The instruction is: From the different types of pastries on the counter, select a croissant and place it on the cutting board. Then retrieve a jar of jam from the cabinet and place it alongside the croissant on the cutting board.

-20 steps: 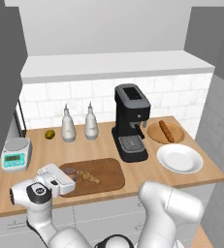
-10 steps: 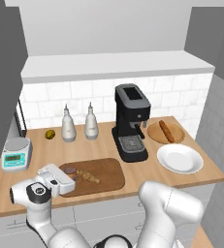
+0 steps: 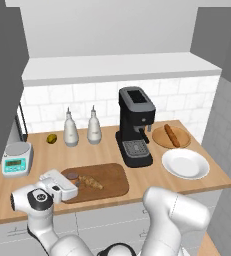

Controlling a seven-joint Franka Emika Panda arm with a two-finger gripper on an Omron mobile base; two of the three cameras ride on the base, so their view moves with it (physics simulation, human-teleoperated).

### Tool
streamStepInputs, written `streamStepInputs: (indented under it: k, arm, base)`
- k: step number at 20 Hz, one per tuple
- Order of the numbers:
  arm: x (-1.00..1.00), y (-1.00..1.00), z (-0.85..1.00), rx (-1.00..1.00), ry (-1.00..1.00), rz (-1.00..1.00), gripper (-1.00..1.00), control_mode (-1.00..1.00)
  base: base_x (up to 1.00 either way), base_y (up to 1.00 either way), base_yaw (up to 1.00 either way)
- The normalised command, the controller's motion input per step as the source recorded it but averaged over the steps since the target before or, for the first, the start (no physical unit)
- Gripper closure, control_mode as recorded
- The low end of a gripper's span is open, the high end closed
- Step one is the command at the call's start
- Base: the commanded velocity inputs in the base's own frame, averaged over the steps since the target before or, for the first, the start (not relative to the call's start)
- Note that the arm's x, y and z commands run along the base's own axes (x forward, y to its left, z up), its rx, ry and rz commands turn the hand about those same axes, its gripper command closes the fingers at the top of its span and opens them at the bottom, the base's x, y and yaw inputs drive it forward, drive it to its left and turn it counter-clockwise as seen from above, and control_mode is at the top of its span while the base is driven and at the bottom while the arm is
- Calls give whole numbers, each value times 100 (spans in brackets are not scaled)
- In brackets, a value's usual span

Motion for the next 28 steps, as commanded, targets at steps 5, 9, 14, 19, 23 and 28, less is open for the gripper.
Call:
streamStepInputs:
  k: [5,9,14,19,23,28]
  arm:
    - [1,0,-38,0,0,0,-100,-100]
    - [0,0,-18,0,0,0,-100,-100]
    - [0,0,0,0,-2,0,-100,-100]
    - [0,1,14,0,-11,0,-100,-100]
    - [-2,3,31,0,-12,0,-100,-100]
    - [-13,0,30,0,-10,0,-100,-100]
  base:
    - [0,0,0]
    - [0,0,0]
    - [0,0,0]
    - [0,0,0]
    - [0,0,0]
    - [0,0,0]
